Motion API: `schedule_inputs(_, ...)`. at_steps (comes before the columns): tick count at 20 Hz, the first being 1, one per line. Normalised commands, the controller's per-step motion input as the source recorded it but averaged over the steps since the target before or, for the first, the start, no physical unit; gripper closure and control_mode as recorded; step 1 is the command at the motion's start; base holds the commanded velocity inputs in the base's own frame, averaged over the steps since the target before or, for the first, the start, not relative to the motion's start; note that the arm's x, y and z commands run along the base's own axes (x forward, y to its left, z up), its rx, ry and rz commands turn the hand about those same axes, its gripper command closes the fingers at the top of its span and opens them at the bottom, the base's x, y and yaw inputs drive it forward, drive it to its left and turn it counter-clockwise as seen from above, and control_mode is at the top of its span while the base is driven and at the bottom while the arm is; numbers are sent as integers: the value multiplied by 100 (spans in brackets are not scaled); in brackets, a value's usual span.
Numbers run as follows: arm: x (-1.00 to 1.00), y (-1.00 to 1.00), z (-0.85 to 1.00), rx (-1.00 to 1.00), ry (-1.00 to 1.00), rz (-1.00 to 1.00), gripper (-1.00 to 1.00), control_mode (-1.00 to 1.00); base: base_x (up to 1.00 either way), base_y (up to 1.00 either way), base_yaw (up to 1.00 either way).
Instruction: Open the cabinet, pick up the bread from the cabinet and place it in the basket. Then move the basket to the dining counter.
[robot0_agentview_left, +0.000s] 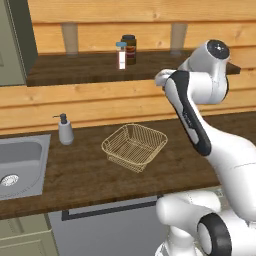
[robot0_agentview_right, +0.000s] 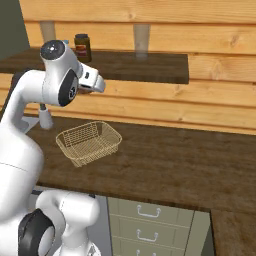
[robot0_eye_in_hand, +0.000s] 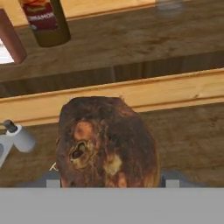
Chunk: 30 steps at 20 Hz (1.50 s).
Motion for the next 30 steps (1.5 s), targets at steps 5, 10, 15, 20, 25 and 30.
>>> schedule_inputs(5, -48, 32, -100, -4, 13, 0, 100, -100, 0, 0, 0)
schedule_inputs(10, 10, 31, -100, -4, 12, 0, 100, -100, 0, 0, 0)
schedule_inputs(15, 21, 23, -86, 0, 15, 0, 100, -100, 0, 0, 0)
schedule_inputs(20, 49, 17, -60, 0, 12, 0, 100, -100, 0, 0, 0)
schedule_inputs(25, 63, 7, -42, 0, 5, 0, 100, -100, 0, 0, 0)
schedule_inputs(30, 56, 8, -38, 0, 0, 0, 100, -100, 0, 0, 0)
